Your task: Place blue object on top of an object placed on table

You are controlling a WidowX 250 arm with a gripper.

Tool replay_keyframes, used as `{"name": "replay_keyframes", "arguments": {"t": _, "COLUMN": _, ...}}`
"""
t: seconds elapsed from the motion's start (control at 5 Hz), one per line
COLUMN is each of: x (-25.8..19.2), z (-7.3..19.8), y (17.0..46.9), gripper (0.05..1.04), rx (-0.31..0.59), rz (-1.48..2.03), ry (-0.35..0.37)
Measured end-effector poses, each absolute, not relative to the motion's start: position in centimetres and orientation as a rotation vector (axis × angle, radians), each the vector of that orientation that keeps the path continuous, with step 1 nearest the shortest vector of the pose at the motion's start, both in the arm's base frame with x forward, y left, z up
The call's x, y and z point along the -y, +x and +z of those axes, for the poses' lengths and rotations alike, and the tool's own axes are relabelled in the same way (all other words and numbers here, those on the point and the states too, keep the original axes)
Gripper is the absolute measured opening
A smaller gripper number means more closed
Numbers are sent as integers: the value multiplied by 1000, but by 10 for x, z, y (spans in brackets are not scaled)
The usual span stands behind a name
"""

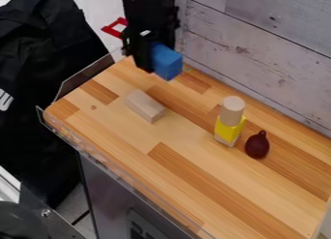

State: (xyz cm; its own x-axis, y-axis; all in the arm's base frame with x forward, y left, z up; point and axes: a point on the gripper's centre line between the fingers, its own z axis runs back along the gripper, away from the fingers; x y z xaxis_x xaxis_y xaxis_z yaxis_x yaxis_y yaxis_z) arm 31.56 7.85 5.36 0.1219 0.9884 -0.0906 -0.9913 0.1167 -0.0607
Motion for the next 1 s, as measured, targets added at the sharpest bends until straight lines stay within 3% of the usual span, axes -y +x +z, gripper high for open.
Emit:
{"name": "replay_keyframes", "arguments": {"t": 0.2, "x": -86, "z": 45, "y": 311, "gripper": 585, "rx": -36, "rz": 1412, "ry": -46}}
{"name": "replay_keyframes", "arguments": {"t": 0.6, "x": -73, "z": 34, "y": 307, "gripper": 585, "rx": -46, "rz": 1333, "ry": 23}}
{"name": "replay_keyframes", "arguments": {"t": 1.0, "x": -64, "z": 31, "y": 307, "gripper": 585, "rx": -58, "rz": 1355, "ry": -10}}
